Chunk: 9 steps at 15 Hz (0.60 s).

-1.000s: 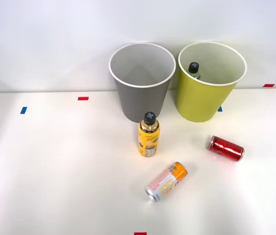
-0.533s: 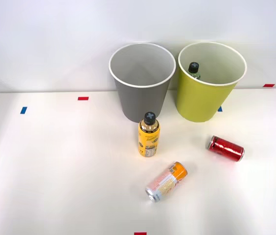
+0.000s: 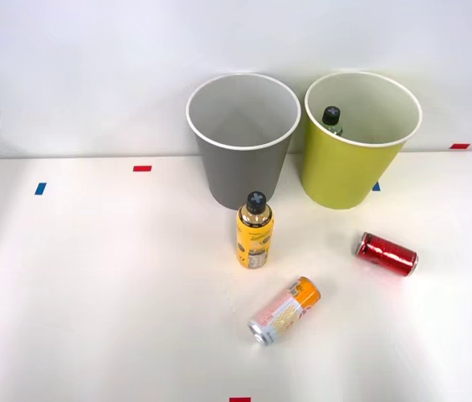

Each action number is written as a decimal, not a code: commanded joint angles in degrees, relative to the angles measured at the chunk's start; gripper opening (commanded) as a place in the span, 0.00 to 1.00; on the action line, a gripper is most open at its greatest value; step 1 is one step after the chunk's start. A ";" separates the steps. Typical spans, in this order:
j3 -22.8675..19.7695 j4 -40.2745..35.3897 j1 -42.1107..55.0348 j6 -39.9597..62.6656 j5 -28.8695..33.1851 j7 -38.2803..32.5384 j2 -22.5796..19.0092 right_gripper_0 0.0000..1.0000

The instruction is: Put cans in the gray bin, plastic bottles in the light green bin

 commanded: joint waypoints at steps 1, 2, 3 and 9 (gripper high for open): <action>0.00 -0.01 0.00 0.00 0.00 0.00 0.00 0.88; 0.00 -0.01 0.00 0.00 0.00 0.00 0.00 0.88; 0.00 -0.01 0.00 0.00 0.00 0.00 0.00 0.88; 0.00 -0.01 0.00 0.00 0.00 0.00 0.00 0.88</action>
